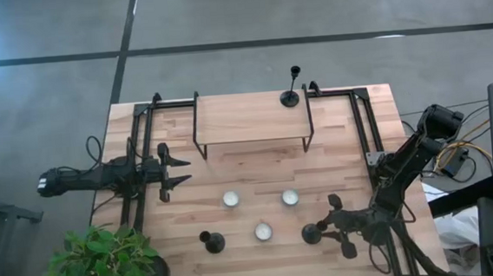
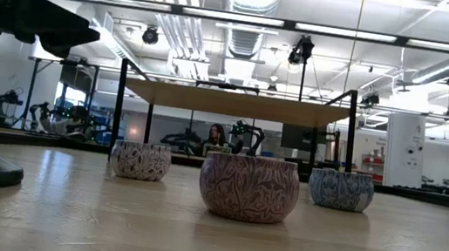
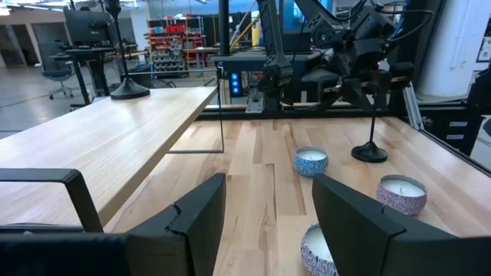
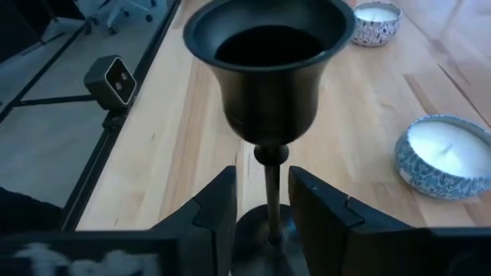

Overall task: Pick & Place candle stick holders
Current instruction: Put the right black candle holder on the shelf

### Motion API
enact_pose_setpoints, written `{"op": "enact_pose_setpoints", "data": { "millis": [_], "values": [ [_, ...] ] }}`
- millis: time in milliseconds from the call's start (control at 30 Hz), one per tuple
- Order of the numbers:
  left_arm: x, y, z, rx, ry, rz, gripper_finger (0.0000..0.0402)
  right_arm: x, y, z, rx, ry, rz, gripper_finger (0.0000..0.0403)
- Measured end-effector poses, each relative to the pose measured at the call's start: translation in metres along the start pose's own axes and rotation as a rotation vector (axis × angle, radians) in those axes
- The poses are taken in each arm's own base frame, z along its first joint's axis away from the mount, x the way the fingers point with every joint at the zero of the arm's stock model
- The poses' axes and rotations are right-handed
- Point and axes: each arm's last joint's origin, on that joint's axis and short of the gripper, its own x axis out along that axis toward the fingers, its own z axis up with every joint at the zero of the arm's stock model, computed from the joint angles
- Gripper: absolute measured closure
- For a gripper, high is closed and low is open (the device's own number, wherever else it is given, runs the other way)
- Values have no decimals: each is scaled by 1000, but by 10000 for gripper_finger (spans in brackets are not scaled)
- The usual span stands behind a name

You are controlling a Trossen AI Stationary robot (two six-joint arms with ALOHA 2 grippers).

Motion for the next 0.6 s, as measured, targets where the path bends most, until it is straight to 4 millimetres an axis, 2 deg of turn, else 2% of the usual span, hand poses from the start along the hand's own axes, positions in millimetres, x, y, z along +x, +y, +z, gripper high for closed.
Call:
{"op": "enact_pose_setpoints", "data": {
  "millis": [267,467,600],
  "values": [
    [0,0,0,0,0,0,200,0,0,1,-7,-2,-1,383],
    [0,0,0,0,0,0,200,-2,2,5,9,-10,13,391],
    [0,0,0,0,0,0,200,-9,4,22,60,-57,41,392]
  ]
}}
